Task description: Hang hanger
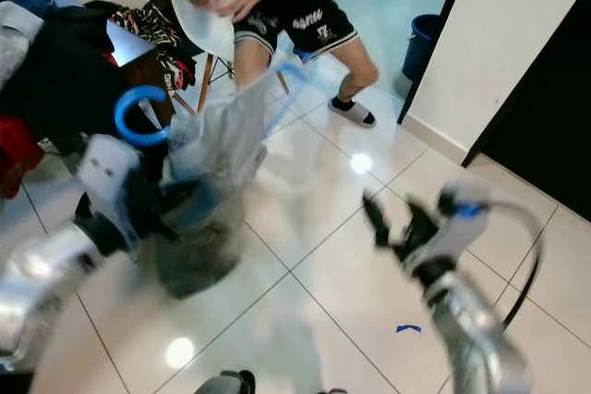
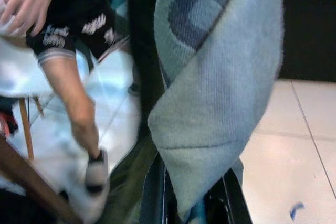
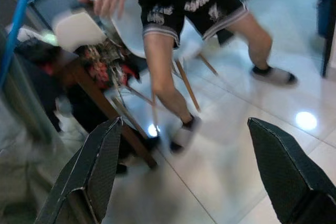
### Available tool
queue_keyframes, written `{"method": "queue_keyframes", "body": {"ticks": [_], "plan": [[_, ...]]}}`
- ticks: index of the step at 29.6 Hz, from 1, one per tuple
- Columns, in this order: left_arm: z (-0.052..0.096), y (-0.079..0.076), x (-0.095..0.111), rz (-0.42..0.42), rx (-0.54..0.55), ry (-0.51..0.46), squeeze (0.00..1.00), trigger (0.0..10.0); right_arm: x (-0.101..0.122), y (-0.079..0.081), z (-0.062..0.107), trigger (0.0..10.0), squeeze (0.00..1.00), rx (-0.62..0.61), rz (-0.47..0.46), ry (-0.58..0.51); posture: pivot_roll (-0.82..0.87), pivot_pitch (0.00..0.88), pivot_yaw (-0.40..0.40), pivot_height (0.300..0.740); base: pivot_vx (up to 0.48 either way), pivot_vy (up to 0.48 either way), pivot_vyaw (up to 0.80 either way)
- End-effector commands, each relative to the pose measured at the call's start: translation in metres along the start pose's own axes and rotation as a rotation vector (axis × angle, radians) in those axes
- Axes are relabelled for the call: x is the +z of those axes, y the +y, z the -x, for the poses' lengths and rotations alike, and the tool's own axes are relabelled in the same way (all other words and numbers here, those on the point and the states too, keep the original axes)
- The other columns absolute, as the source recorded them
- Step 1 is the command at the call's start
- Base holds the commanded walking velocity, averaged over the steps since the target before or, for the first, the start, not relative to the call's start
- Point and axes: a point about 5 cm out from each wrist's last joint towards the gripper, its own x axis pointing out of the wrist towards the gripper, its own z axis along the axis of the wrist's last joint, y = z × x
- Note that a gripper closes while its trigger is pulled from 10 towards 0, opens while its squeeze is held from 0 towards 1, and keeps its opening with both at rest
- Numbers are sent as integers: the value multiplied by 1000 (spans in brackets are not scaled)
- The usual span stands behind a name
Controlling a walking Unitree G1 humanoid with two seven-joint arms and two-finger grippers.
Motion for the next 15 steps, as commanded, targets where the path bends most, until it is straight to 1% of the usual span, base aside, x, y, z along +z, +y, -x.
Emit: {"method": "queue_keyframes", "body": {"ticks": [1,2,3,4,5,6,7,8,9,10,11,12,13,14,15], "plan": [[0,-3,-5,-18,-43,29,0,10000,6,9,0,10000,0,85,-54,-4,68,191,-56,740,0,0,0],[0,-3,-5,-18,-43,29,0,10000,6,9,0,10000,0,85,-54,-4,68,191,-56,740,0,0,0],[-2,-2,-6,-58,-38,38,0,10000,16,22,-2,10000,0,196,-94,-25,68,191,-56,740,0,0,0],[-5,-3,-7,-87,-32,40,0,10000,26,37,-1,10000,0,333,-107,-41,68,190,-56,740,0,0,0],[-5,-3,-7,-87,-32,40,0,10000,26,37,-1,10000,0,333,-107,-41,68,190,-56,740,0,0,0],[-8,-5,-7,-111,-32,39,0,10000,33,49,0,10000,0,434,-102,-47,68,190,-56,740,0,0,0],[-8,-5,-7,-111,-32,39,0,10000,33,49,0,10000,0,434,-102,-47,68,190,-56,740,0,0,0],[-11,-11,-6,-118,-51,25,0,10000,37,56,-1,10000,0,492,-73,-41,67,190,-56,740,0,0,0],[-15,-18,-4,-121,-86,11,0,10000,40,63,-5,10000,0,523,-39,-27,64,188,-59,740,0,0,0],[-15,-18,-4,-121,-86,11,0,10000,40,63,-5,10000,0,523,-39,-27,64,188,-59,740,0,0,0],[-19,-25,-2,-137,-113,2,0,10000,42,70,-9,10000,0,544,-12,-20,66,187,-60,740,0,0,0],[-19,-25,-2,-137,-113,2,0,10000,42,70,-9,10000,0,544,-12,-20,66,187,-60,740,0,0,0],[-22,-30,-1,-160,-132,0,0,10000,42,78,-14,10000,0,554,26,-3,66,187,-60,740,0,0,0],[-22,-30,-1,-160,-132,0,0,10000,42,78,-14,10000,0,554,26,-3,66,187,-60,740,0,0,0],[-25,-32,-1,-196,-146,4,0,10000,42,85,-19,10000,0,555,51,24,68,186,-56,740,0,0,0]]}}
